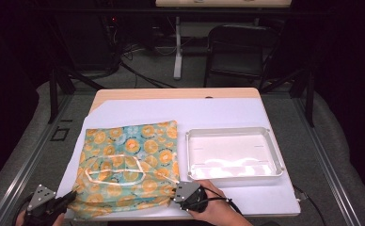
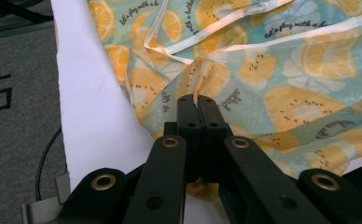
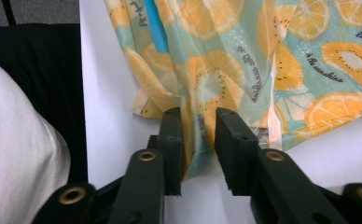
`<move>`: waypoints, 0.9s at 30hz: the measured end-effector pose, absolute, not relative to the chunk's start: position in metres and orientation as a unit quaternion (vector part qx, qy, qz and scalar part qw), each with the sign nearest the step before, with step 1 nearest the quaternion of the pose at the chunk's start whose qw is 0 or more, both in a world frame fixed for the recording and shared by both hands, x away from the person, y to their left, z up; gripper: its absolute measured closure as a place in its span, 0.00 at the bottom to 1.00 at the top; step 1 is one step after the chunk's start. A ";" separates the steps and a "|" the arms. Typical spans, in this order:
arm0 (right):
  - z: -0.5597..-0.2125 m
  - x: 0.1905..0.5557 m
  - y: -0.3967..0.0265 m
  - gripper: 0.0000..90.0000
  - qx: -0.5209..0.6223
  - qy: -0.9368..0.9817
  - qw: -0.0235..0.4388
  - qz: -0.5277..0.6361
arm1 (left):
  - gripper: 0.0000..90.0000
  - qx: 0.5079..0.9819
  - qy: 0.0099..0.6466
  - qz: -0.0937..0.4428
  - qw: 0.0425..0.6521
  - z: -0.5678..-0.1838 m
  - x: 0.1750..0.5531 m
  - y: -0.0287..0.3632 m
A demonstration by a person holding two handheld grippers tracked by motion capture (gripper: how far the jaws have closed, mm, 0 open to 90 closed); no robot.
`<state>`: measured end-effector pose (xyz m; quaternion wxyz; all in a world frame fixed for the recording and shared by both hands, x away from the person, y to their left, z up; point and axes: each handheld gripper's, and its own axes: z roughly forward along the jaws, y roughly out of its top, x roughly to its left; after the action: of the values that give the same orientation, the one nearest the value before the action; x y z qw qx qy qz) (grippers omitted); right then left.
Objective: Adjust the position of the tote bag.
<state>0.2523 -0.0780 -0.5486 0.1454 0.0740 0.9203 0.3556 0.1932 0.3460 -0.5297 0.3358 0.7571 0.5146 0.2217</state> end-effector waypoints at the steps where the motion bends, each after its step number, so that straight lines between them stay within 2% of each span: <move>1: -0.548 0.252 -0.078 0.83 0.075 0.920 0.144 0.356 | 1.00 0.758 0.514 0.223 0.335 -0.529 0.193 0.346; 9: -0.546 0.253 -0.078 0.97 0.085 0.918 0.137 0.363 | 1.00 0.756 0.515 0.224 0.337 -0.529 0.193 0.346; 13: -0.542 0.254 -0.079 0.99 0.091 0.916 0.132 0.369 | 1.00 0.757 0.514 0.224 0.335 -0.529 0.192 0.346; 27: -0.536 0.256 -0.083 1.00 0.115 0.904 0.102 0.398 | 1.00 0.753 0.513 0.231 0.341 -0.527 0.191 0.347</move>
<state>0.2562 -0.0835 -0.5361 0.1020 0.1151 0.9042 0.3985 0.1911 0.3468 -0.5274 0.3409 0.7528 0.5135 0.2313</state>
